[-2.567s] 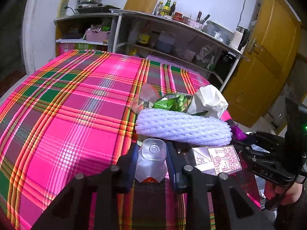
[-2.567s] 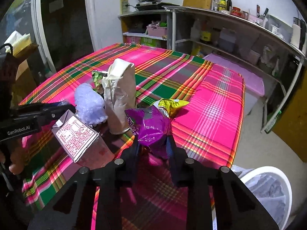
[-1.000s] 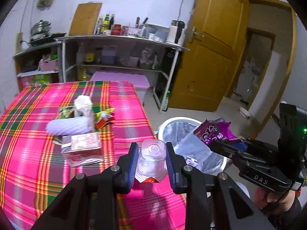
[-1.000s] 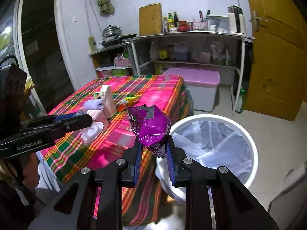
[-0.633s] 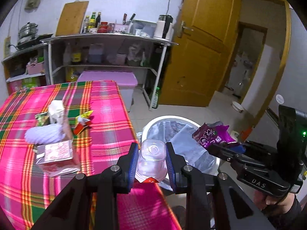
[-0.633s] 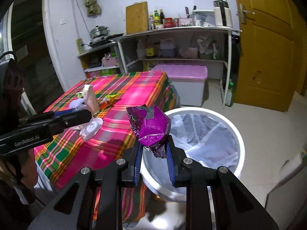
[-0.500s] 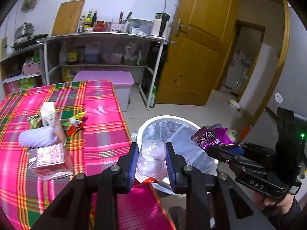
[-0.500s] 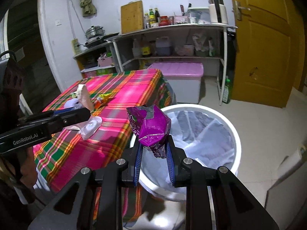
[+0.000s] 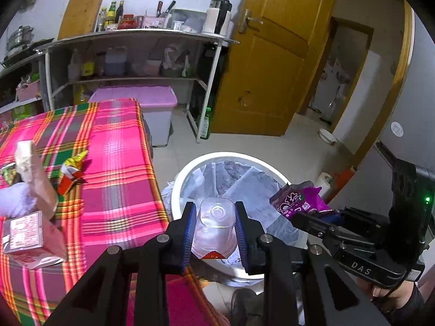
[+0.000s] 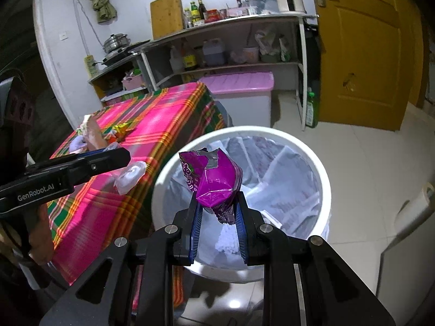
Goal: Collect trash
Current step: 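Carry the cup with the left gripper while the right carries the snack bag over the bin, then open the left gripper over the bin while the right opens, dropping the snack bag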
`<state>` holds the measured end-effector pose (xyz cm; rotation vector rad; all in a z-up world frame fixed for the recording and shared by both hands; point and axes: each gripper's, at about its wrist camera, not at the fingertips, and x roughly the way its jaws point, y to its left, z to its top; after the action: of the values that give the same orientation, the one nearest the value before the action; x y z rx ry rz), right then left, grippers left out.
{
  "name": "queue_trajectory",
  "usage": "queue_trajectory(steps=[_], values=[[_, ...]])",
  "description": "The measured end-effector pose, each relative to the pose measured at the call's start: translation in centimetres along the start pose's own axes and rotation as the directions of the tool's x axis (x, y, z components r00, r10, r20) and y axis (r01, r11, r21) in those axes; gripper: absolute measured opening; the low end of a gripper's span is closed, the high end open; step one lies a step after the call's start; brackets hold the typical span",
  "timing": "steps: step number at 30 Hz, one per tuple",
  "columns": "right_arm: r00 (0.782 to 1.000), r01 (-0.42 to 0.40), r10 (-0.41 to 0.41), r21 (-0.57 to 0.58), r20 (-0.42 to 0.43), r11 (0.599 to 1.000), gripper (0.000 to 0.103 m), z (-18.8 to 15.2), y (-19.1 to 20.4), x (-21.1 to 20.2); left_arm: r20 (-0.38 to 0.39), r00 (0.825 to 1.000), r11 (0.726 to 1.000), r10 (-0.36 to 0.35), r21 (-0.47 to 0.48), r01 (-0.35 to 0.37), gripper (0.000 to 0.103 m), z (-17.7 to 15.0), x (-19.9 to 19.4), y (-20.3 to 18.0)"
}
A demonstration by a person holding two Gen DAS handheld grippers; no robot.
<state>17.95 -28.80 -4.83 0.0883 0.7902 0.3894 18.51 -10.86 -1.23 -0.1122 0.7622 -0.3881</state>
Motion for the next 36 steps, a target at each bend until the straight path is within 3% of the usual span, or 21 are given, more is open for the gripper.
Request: queue_trajectory(steps=[17,21,23,25,36], values=[[0.995,0.034,-0.029,0.059,-0.093,0.998,0.027,-0.7,-2.6,3.0,-0.104,0.995,1.0,-0.009,0.002,0.009,0.029,0.1,5.8,-0.5],[0.995,0.04,-0.034,0.061,-0.094,0.997,0.047,-0.8,-2.7,3.0,-0.136,0.991,1.0,-0.018,-0.001,0.018,0.029,0.1,6.9,-0.5],[0.995,0.042,-0.037,0.06,-0.092,0.997,0.047,-0.8,-2.7,3.0,-0.143,0.99,1.0,-0.021,-0.005,0.021,0.031,0.0,7.1,-0.5],[0.995,0.045,-0.04,0.059,-0.09,0.997,0.047,-0.8,-2.7,2.9,-0.141,0.99,1.0,-0.024,-0.006,0.024,0.039,-0.1,7.1,-0.6],[0.999,0.047,-0.046,0.046,-0.027,0.998,0.047,-0.1,-1.3,-0.2,-0.077,0.996,0.999,-0.044,-0.018,0.043,0.039,-0.1,3.7,-0.6]])
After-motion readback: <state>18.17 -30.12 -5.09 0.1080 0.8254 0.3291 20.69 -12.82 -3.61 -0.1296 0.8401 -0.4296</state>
